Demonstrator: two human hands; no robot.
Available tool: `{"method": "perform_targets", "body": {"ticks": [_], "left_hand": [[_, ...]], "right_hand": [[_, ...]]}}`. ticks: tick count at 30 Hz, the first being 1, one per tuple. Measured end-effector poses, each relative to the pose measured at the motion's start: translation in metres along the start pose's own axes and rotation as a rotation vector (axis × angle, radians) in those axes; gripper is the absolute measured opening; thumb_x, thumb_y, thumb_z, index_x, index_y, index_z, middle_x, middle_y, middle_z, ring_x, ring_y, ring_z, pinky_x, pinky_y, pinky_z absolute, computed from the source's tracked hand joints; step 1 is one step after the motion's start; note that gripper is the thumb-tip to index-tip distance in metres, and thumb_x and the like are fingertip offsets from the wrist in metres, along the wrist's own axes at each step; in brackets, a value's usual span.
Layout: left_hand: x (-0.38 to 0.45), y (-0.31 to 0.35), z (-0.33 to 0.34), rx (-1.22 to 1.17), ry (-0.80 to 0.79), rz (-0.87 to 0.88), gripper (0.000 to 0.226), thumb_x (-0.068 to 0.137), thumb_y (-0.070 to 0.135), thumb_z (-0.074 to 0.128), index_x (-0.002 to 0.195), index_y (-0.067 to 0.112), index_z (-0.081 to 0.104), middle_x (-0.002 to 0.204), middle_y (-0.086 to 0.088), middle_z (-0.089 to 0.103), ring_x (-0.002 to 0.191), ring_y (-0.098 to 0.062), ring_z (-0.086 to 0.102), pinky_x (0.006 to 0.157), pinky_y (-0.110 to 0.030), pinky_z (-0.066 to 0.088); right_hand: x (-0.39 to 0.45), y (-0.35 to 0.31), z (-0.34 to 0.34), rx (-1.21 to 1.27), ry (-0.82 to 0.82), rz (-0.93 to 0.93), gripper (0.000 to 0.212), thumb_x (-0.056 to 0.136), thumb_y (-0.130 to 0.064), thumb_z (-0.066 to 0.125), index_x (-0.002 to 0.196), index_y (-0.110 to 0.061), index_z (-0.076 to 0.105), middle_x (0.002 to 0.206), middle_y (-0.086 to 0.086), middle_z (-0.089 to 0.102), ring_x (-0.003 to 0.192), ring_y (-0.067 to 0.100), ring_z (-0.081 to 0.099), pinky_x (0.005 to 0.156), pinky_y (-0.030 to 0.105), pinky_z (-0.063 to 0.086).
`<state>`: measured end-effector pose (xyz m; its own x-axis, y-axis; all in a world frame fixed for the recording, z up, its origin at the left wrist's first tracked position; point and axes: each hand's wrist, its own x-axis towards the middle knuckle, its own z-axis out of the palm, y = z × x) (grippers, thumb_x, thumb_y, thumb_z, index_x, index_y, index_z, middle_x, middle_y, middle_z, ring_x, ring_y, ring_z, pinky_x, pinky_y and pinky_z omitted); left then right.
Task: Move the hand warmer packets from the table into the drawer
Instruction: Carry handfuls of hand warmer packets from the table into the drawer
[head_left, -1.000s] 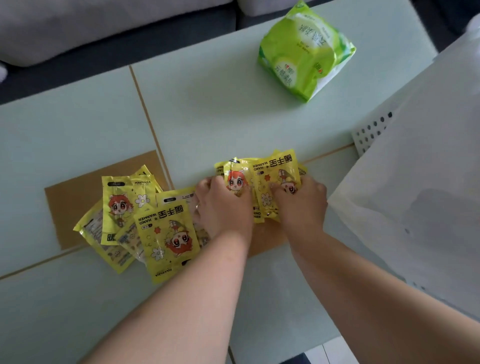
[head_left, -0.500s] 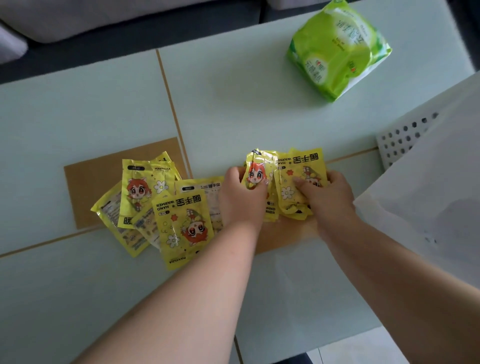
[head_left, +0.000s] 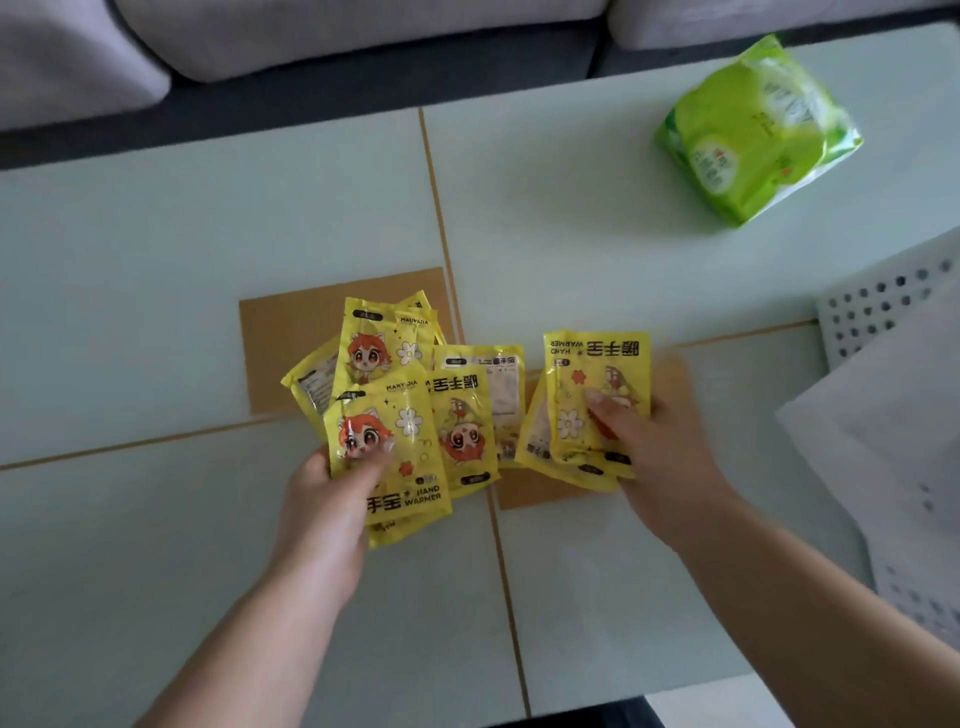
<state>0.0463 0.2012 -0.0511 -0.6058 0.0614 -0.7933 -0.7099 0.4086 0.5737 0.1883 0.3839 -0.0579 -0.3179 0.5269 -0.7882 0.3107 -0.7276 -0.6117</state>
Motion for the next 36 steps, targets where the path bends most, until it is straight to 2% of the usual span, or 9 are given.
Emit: {"method": "perform_targets", "body": {"ticks": [4, 8, 12, 17, 21, 25, 27, 30, 36], "left_hand": [[0.003, -0.013, 0.012, 0.123, -0.024, 0.054, 0.022, 0.075, 0.026, 0.076, 0.096, 0.026, 0.068, 0.098, 0.0, 0.074, 0.093, -0.024, 0.069, 0.088, -0.051, 0.053], [0.005, -0.016, 0.029, 0.239, 0.082, 0.191, 0.019, 0.076, 0.028, 0.075, 0.088, 0.03, 0.059, 0.101, 0.001, 0.069, 0.093, -0.022, 0.065, 0.087, -0.044, 0.053], [0.008, -0.015, 0.033, 0.264, 0.141, 0.279, 0.029, 0.078, 0.023, 0.073, 0.105, 0.024, 0.061, 0.104, 0.0, 0.066, 0.095, -0.021, 0.062, 0.082, -0.039, 0.052], [0.009, -0.016, 0.025, 0.267, 0.087, 0.244, 0.023, 0.084, 0.022, 0.067, 0.1, 0.025, 0.051, 0.087, 0.011, 0.057, 0.072, -0.002, 0.053, 0.069, -0.03, 0.041], [0.011, -0.016, 0.019, 0.236, 0.037, 0.195, 0.025, 0.083, 0.024, 0.068, 0.101, 0.029, 0.051, 0.085, 0.017, 0.057, 0.074, 0.002, 0.052, 0.074, -0.029, 0.041], [0.01, -0.018, 0.017, 0.183, -0.009, 0.151, 0.033, 0.081, 0.027, 0.07, 0.11, 0.028, 0.055, 0.097, 0.012, 0.063, 0.088, -0.011, 0.06, 0.081, -0.032, 0.045], [0.01, -0.02, 0.015, 0.171, -0.015, 0.139, 0.038, 0.08, 0.027, 0.071, 0.115, 0.028, 0.056, 0.105, 0.008, 0.066, 0.096, -0.016, 0.062, 0.085, -0.035, 0.049], [0.008, -0.023, 0.008, 0.157, -0.013, 0.14, 0.033, 0.081, 0.026, 0.071, 0.111, 0.028, 0.055, 0.104, 0.008, 0.065, 0.096, -0.015, 0.061, 0.082, -0.031, 0.044], [0.001, -0.027, -0.011, 0.14, -0.009, 0.112, 0.023, 0.081, 0.025, 0.071, 0.1, 0.026, 0.058, 0.099, 0.003, 0.068, 0.091, -0.018, 0.065, 0.08, -0.036, 0.051]], "right_hand": [[-0.001, 0.011, 0.03, -0.132, -0.039, 0.031, 0.019, 0.084, -0.017, 0.067, 0.102, -0.011, 0.069, 0.092, 0.01, 0.076, 0.081, 0.027, 0.073, 0.068, 0.041, 0.06], [0.005, 0.015, 0.052, -0.454, 0.025, -0.104, 0.019, 0.082, -0.029, 0.068, 0.098, -0.02, 0.07, 0.088, -0.002, 0.074, 0.08, 0.015, 0.071, 0.072, 0.034, 0.059], [0.011, 0.017, 0.065, -0.553, 0.047, -0.201, 0.014, 0.081, -0.031, 0.068, 0.093, -0.024, 0.068, 0.088, -0.005, 0.072, 0.083, 0.015, 0.068, 0.079, 0.039, 0.057], [0.017, 0.02, 0.067, -0.473, 0.02, -0.146, 0.013, 0.08, -0.031, 0.07, 0.092, -0.024, 0.069, 0.09, -0.002, 0.074, 0.085, 0.02, 0.07, 0.082, 0.046, 0.057], [0.015, 0.019, 0.065, -0.426, -0.005, -0.125, 0.007, 0.082, -0.027, 0.069, 0.088, -0.024, 0.069, 0.087, -0.001, 0.075, 0.08, 0.018, 0.072, 0.077, 0.043, 0.059], [0.008, 0.02, 0.064, -0.242, -0.098, -0.055, 0.009, 0.086, -0.018, 0.065, 0.095, -0.017, 0.069, 0.084, 0.003, 0.076, 0.076, 0.021, 0.074, 0.057, 0.033, 0.058], [0.006, 0.024, 0.063, -0.204, -0.101, -0.036, 0.01, 0.087, -0.017, 0.065, 0.096, -0.016, 0.068, 0.085, 0.004, 0.076, 0.078, 0.023, 0.074, 0.06, 0.037, 0.058], [0.003, 0.03, 0.06, -0.151, -0.079, -0.019, 0.013, 0.086, -0.016, 0.065, 0.099, -0.016, 0.067, 0.092, 0.009, 0.075, 0.085, 0.028, 0.073, 0.07, 0.046, 0.058], [-0.009, 0.03, 0.04, -0.013, 0.005, -0.05, 0.016, 0.088, -0.011, 0.061, 0.104, -0.013, 0.064, 0.092, 0.008, 0.075, 0.083, 0.027, 0.073, 0.063, 0.042, 0.058]]}}
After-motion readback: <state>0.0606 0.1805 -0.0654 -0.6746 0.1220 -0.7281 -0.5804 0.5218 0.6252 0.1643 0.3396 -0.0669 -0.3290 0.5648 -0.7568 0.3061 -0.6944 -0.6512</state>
